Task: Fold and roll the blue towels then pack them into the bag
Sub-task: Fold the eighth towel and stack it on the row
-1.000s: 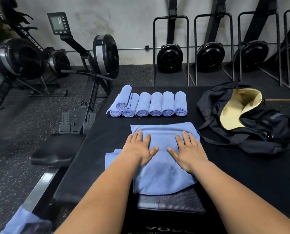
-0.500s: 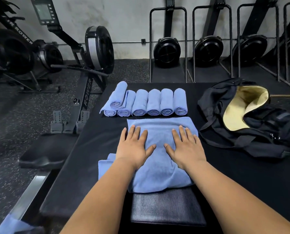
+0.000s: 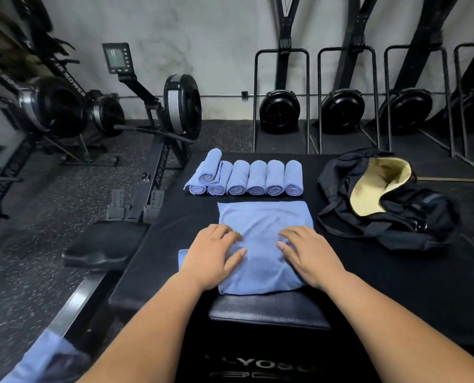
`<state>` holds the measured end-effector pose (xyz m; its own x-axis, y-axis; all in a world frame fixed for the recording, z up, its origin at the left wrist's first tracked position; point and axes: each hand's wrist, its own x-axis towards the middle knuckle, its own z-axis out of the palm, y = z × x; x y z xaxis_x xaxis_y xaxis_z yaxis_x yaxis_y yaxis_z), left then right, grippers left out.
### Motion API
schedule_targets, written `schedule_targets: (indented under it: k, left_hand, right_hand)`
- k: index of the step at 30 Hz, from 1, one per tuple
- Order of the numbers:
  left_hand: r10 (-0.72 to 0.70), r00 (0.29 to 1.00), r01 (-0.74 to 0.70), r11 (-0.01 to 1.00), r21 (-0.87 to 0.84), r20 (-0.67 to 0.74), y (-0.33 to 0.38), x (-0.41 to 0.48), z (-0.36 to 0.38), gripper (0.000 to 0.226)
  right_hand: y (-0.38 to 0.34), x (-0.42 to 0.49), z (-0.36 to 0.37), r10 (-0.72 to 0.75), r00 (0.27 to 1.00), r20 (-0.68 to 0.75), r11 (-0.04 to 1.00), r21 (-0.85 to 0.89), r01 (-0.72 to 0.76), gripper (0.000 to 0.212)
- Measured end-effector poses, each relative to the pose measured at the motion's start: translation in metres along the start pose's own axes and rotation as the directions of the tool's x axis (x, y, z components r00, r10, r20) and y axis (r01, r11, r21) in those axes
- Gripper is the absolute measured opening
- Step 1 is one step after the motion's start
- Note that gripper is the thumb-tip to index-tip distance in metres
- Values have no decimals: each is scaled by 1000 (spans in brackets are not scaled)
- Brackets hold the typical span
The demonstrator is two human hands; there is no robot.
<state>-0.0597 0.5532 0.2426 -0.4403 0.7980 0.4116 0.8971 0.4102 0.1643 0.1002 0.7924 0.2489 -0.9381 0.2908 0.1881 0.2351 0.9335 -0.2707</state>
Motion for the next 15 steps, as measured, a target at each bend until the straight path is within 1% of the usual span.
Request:
schedule_targets:
  k: [1, 3, 5, 6, 7, 8, 10, 11, 13, 14, 15]
  left_hand:
    - [44, 999, -44, 999, -10, 16, 5, -8, -5, 45]
    - [113, 988, -115, 993, 16, 103, 16, -24, -12, 55]
    - [151, 966, -166, 984, 58, 210, 21, -38, -11, 60]
    - [148, 963, -168, 983, 69, 225, 21, -43, -9, 56]
    - [130, 969, -148, 987, 69, 210, 21, -47, -9, 49]
    - [98, 978, -110, 992, 55, 183, 21, -49, -9, 43]
    - [18, 989, -24, 999, 39, 146, 25, -48, -13, 34]
    - [-15, 990, 8, 999, 45, 142, 28, -45, -15, 31]
    - [-80, 987, 76, 997, 30, 138, 35, -38, -22, 31]
    - [-126, 985, 130, 991, -26, 122, 38, -33, -28, 33]
    - [-191, 978, 201, 972, -120, 86, 40, -28, -34, 33]
  right_hand:
    - [-1, -9, -3, -42, 999, -22, 999, -12, 42, 70]
    - [-5, -29, -10, -123, 992, -39, 991, -49, 121, 67]
    - [-7, -49, -14, -158, 987, 19, 985, -59, 159, 71]
    - [-7, -58, -13, -156, 986, 57, 986, -52, 159, 73]
    - [-6, -66, -12, -155, 985, 74, 986, -51, 159, 69]
    - [-5, -73, -10, -158, 985, 65, 986, -49, 161, 61]
    - [-3, -81, -8, -125, 992, -4, 992, -24, 125, 40]
    - [-2, -80, -7, -80, 996, -39, 997, 9, 81, 34]
    - [-3, -75, -10, 49, 997, -54, 993, 114, -42, 32]
    - [-2, -69, -15, 111, 992, -63, 978, 186, -98, 34]
    - [-3, -62, -22, 170, 981, -93, 950, 281, -138, 34]
